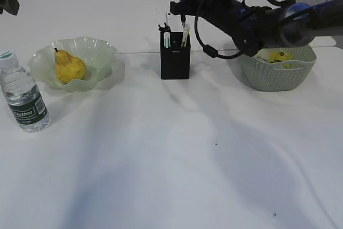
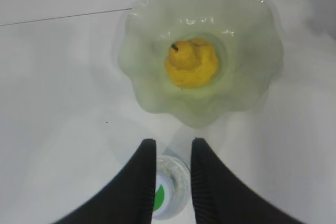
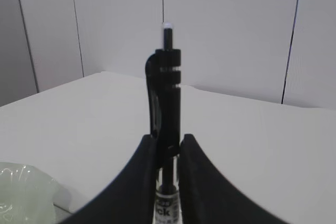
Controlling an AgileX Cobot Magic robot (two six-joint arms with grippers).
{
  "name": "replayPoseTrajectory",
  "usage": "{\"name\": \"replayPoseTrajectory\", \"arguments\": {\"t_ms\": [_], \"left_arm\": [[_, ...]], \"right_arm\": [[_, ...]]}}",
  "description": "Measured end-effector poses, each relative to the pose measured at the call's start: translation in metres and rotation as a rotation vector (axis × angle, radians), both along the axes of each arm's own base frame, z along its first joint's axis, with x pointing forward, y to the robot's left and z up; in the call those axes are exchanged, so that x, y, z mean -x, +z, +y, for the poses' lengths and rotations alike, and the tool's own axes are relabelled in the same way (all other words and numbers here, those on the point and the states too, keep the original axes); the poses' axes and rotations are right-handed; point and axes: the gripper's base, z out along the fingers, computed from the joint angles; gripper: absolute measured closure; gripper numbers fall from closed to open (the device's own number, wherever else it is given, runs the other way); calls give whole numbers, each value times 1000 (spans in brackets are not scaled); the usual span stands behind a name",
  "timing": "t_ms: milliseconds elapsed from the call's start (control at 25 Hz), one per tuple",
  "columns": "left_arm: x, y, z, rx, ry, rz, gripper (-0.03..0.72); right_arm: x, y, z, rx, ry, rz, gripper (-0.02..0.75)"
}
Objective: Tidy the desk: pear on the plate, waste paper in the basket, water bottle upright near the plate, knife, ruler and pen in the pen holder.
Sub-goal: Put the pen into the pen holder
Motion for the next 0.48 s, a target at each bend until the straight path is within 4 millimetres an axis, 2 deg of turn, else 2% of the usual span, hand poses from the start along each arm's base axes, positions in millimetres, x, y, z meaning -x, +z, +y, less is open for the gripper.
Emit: {"name": "replayPoseTrajectory", "arguments": {"t_ms": [480], "left_arm": [[0,0,0,0,0,1,530]], "right_arm": [[-5,-8,2,-6,4,-4,633]]}}
